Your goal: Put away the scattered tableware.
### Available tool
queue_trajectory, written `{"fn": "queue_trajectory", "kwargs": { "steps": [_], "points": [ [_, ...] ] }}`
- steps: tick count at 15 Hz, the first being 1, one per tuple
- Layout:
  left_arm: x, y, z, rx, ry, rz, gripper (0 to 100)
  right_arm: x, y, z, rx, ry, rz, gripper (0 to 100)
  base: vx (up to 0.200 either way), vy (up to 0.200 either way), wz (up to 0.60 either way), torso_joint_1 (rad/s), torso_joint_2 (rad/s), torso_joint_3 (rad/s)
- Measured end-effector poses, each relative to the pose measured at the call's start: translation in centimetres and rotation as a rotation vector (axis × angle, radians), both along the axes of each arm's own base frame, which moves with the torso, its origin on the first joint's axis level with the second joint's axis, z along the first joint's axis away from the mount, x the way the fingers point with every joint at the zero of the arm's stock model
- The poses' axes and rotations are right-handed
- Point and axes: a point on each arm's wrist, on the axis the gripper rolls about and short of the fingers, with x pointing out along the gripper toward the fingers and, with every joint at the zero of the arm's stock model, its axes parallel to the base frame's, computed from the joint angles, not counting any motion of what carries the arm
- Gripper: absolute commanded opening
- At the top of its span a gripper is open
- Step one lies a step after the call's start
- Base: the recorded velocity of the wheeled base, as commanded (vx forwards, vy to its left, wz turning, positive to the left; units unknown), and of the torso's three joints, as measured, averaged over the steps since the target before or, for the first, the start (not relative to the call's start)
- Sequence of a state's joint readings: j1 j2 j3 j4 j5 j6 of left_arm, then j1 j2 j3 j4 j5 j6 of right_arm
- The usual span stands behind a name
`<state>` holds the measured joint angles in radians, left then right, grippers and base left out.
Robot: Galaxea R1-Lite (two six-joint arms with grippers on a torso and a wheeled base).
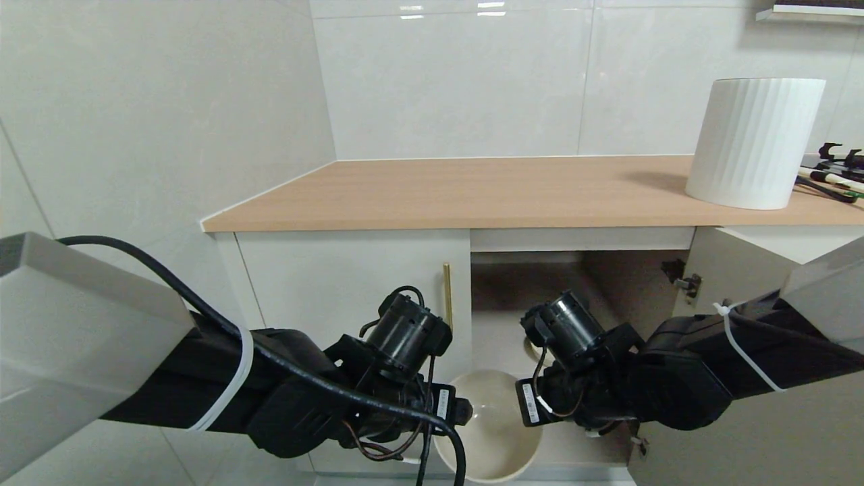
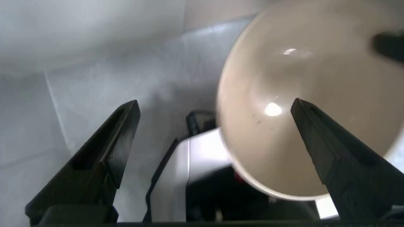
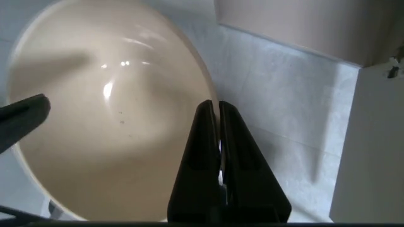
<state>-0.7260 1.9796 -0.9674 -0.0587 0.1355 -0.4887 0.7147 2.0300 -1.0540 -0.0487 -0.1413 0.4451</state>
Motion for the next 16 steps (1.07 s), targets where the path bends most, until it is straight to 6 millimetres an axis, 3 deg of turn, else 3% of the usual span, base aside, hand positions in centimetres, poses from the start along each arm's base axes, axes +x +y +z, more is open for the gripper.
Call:
{"fn": "queue_trajectory", "kwargs": {
  "steps": [3,4,6,11,16],
  "points": [
    [0.1,0.1,0.0,0.002,-0.012,0.011,100,1.8,-0.4,-0.6,0.034,-0.069,-0.084,0,0.0,0.0,0.0,0.0,0.0,0.0],
    [0.1,0.1,-0.1,0.002,-0.011,0.011,100,3.1,-0.5,-0.5,0.102,-0.148,-0.148,0,0.0,0.0,0.0,0.0,0.0,0.0],
    [0.1,0.2,-0.1,0.003,-0.01,0.013,100,5.8,-1.9,-1.8,0.137,-0.244,-0.287,0,0.0,0.0,0.0,0.0,0.0,0.0],
    [0.0,0.2,0.2,0.0,-0.016,0.014,100,11.4,-6.4,-5.3,0.086,-0.275,-0.489,0,0.0,0.0,0.0,0.0,0.0,0.0],
    [0.0,0.3,0.2,-0.002,-0.017,0.014,100,15.3,-9.6,-7.1,0.042,-0.287,-0.592,0,0.0,0.0,0.0,0.0,0.0,0.0]
  ]
}}
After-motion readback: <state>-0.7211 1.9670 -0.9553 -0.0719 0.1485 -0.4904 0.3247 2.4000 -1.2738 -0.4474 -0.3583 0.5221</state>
